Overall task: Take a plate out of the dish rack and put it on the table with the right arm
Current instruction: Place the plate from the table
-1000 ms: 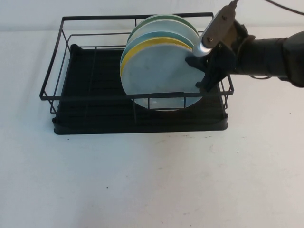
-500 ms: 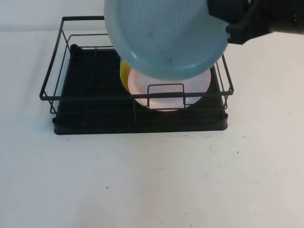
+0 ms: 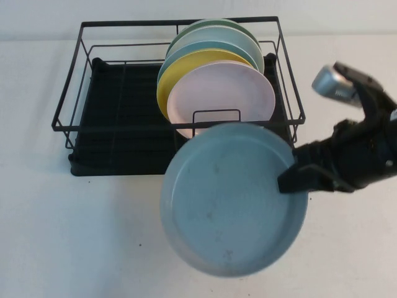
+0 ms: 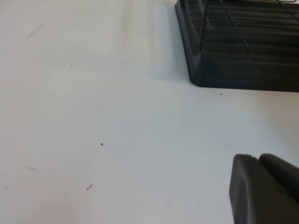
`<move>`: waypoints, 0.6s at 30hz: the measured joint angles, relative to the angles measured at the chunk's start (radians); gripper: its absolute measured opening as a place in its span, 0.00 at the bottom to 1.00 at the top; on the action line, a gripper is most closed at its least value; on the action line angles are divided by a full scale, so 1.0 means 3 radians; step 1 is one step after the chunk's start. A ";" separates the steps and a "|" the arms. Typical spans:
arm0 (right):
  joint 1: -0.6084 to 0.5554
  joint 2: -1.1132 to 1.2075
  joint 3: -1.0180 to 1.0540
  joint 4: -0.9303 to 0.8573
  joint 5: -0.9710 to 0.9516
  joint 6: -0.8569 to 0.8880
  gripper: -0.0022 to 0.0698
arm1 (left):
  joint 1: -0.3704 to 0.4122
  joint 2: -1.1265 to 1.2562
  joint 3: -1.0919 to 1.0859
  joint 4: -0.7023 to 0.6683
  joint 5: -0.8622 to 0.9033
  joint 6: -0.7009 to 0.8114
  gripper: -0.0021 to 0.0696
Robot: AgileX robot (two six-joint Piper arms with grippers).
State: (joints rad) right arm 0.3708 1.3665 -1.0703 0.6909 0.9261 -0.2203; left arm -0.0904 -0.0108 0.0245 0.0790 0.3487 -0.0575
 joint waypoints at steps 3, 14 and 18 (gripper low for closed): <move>0.0000 0.0163 0.0287 0.0240 -0.0142 -0.0113 0.12 | 0.0000 0.0000 0.0000 0.0000 0.0000 0.0000 0.02; 0.0000 0.0998 0.0423 0.0907 -0.0660 -0.0616 0.12 | 0.0000 0.0000 0.0000 0.0000 0.0000 0.0000 0.02; 0.0000 0.1176 0.0423 0.0962 -0.0757 -0.0671 0.12 | 0.0000 0.0000 0.0000 0.0000 0.0000 0.0000 0.02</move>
State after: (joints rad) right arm 0.3708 1.7194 -0.9435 0.9795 0.6990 -0.4215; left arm -0.0904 -0.0108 0.0245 0.0790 0.3487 -0.0575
